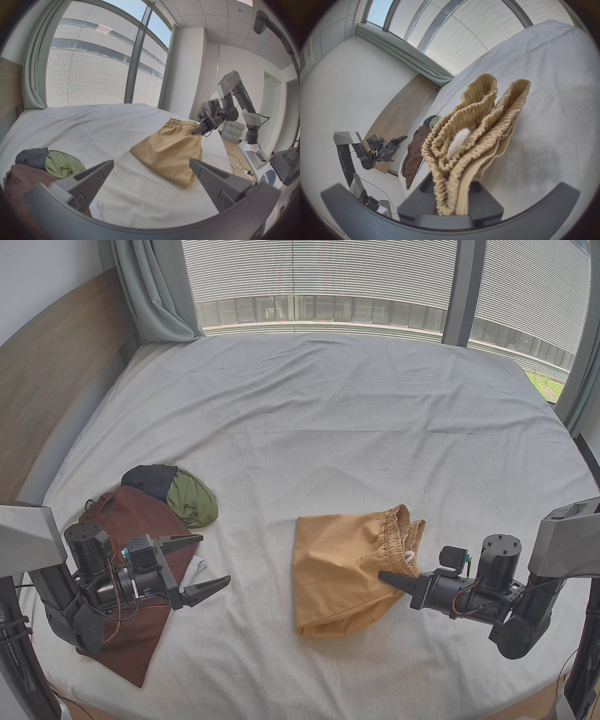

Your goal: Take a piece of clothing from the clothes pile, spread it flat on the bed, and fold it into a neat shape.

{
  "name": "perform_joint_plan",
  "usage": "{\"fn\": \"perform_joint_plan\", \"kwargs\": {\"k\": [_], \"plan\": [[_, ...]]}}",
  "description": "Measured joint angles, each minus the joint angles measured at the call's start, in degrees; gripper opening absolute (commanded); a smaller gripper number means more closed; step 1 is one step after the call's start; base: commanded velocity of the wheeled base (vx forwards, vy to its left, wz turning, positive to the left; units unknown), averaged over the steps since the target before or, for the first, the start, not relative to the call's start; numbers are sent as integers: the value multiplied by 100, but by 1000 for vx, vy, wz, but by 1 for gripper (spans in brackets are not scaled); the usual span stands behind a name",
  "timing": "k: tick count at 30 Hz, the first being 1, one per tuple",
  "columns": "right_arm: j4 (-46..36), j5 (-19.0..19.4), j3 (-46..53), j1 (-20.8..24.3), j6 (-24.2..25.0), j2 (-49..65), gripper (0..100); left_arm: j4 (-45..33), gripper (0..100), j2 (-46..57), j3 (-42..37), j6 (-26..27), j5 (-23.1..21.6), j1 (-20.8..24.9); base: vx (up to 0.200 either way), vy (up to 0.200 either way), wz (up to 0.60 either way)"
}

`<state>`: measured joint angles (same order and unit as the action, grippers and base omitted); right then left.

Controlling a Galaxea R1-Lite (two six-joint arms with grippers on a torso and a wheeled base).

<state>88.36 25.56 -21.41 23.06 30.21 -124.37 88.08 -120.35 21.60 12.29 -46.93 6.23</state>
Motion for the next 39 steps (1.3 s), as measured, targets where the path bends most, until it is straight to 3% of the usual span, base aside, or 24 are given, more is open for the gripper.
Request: {"fn": "perform_joint_plan", "kwargs": {"k": [14, 28, 39], "plan": [[-9, 54, -257, 94, 96, 183, 0, -2, 100, 23, -66, 2, 0, 29, 0, 0, 0], [-6, 427, -867, 44, 360, 246, 0, -13, 100, 12, -91, 2, 5, 51, 0, 0, 0], [-15, 471, -1175, 48, 424, 254, 0, -13, 100, 9, -110, 0, 2, 55, 0, 0, 0]]}}
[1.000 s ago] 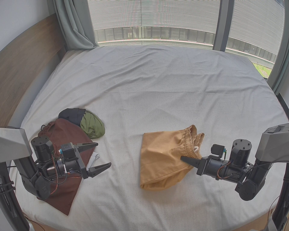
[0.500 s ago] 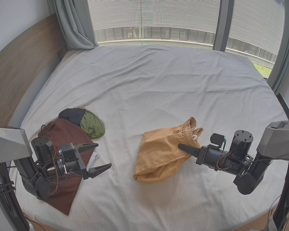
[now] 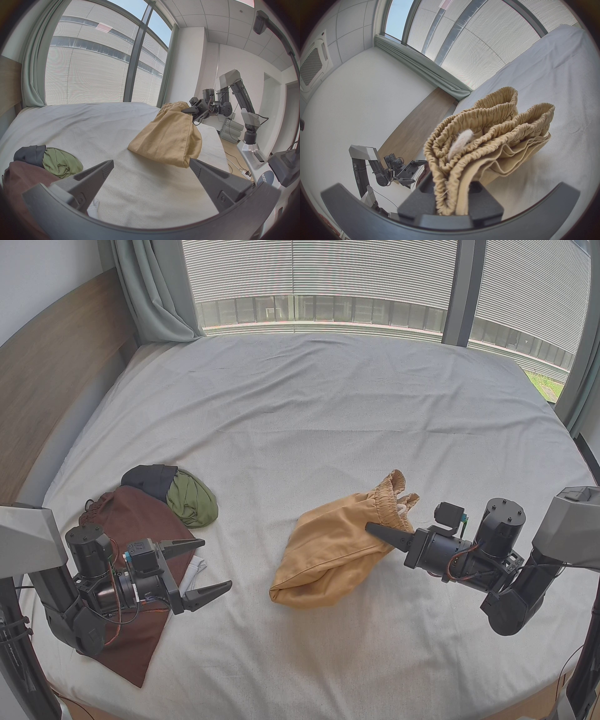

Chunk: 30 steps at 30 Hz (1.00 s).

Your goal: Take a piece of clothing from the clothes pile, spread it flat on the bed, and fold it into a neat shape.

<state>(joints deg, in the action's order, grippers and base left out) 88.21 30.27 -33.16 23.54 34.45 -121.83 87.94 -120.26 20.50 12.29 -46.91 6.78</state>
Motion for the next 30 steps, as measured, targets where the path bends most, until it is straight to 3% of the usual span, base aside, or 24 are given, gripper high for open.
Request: {"fn": "perform_joint_plan", "kwargs": {"k": [30], "plan": [[2, 728, -1471, -179, 252, -367, 0, 5, 100, 6, -11, 2, 5, -4, 0, 0, 0]]}}
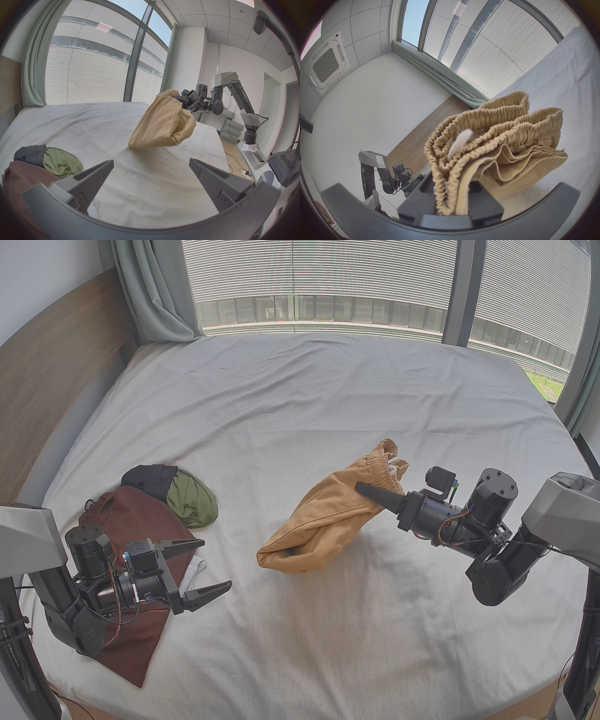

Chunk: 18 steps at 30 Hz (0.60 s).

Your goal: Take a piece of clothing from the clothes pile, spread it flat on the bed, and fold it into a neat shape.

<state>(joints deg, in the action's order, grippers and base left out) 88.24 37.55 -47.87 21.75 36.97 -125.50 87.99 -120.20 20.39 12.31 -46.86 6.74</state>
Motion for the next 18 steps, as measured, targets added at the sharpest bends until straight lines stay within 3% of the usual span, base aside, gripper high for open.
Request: {"fn": "perform_joint_plan", "kwargs": {"k": [18], "plan": [[-21, 33, -998, -12, 418, -212, 0, 4, 100, 5, 0, 0, -7, -22, 0, 0, 0]]}}
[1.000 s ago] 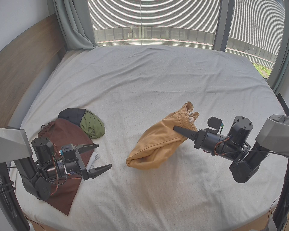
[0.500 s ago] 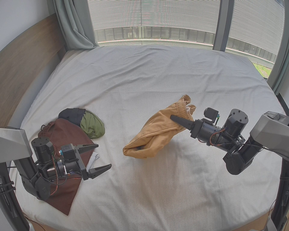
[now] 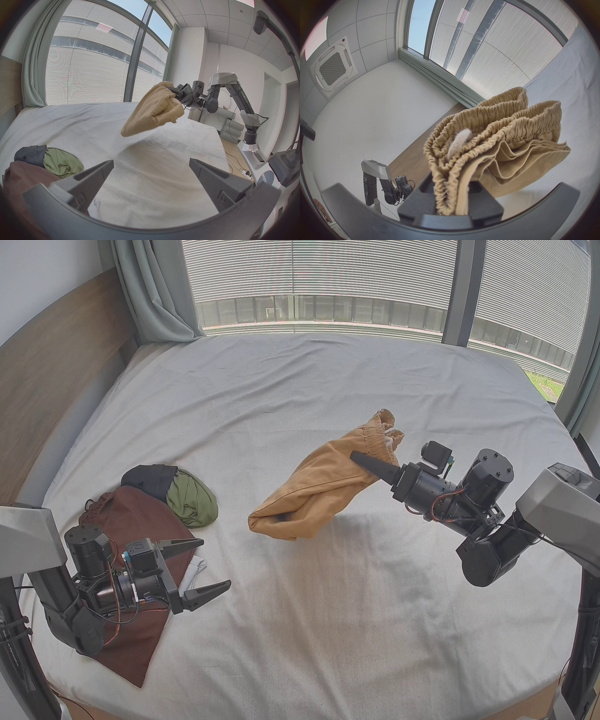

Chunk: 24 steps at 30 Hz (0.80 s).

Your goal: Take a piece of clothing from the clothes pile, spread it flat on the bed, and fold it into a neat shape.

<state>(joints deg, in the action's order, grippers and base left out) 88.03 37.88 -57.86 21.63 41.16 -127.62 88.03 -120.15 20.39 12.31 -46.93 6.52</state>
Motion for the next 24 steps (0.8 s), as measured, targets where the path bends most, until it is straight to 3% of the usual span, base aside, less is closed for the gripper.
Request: {"fn": "perform_joint_plan", "kwargs": {"k": [24], "plan": [[-828, -2, -2075, -46, 226, -1054, 0, 10, 100, -27, 13, 0, 2, -29, 0, 0, 0]]}}
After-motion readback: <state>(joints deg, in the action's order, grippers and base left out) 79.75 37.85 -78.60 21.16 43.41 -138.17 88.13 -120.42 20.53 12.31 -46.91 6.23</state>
